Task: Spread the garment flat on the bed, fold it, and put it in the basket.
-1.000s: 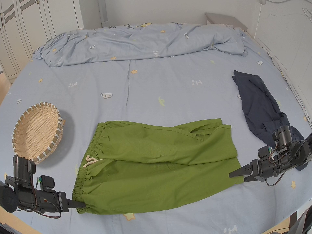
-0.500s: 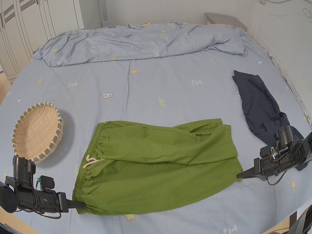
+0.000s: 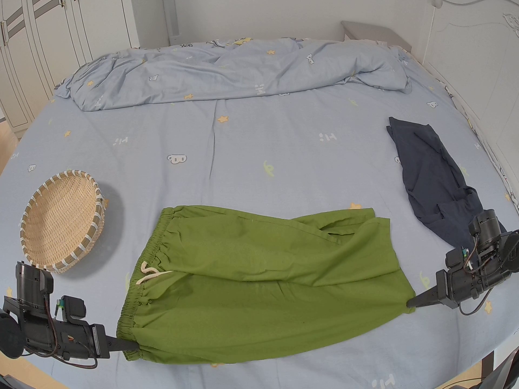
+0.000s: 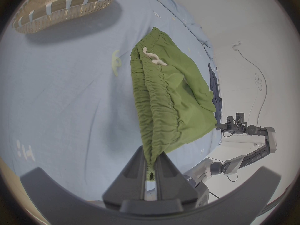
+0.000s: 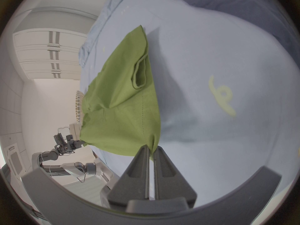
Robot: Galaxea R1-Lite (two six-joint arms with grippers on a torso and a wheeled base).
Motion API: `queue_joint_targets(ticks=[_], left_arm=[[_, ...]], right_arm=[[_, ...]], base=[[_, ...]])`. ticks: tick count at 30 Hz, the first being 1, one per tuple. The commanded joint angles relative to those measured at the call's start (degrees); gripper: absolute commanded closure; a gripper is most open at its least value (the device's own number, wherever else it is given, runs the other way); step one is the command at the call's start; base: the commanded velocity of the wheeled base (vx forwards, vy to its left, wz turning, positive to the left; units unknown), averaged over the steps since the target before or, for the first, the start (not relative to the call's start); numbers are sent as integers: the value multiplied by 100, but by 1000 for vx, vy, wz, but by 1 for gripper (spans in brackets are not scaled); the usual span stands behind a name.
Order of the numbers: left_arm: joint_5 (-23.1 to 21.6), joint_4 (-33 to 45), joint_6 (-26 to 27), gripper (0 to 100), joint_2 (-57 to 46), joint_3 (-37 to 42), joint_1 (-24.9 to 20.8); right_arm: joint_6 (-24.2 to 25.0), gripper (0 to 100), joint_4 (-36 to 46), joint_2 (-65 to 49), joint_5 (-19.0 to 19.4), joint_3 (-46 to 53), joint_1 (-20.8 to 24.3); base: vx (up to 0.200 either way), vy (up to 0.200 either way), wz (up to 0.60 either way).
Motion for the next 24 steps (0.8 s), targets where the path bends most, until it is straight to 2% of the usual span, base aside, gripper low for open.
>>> queue_joint_targets(ticks=[1,2,4,5,7,8,11,14,19,24], left_arm=[[-1,341,23,100,-464,-13,-44],[-1,385,23,100,-499,-13,-53],[8,473,146,100,-516,-4,-53],[8,526,242,100,-516,5,-44],[8,1036,840,100,-490,14,53],[8,1036,840,100,-490,14,53],[8,1378,1315,100,-499,22,211],[8,1387,1323,100,-508,66,229],[17,1370,1359,100,-490,277,211],[17,1361,1367,100,-323,286,194]], right_arm=[[-350,100,659,-631,-509,28,24],[-561,100,843,-746,-869,160,24],[-710,100,914,-939,-1203,459,24],[-737,100,914,-1001,-1247,556,24],[-772,100,905,-1299,-1256,925,32],[-772,100,905,-1299,-1256,925,32],[-781,100,887,-1449,-1247,1206,50],[-763,100,861,-1449,-1229,1303,111],[-693,100,316,-1414,-1238,1751,489],[-693,100,298,-1335,-1238,1804,525]], base=[[0,0,0],[0,0,0],[0,0,0],[0,0,0],[0,0,0],[0,0,0],[0,0,0],[0,0,0],[0,0,0],[0,0,0]])
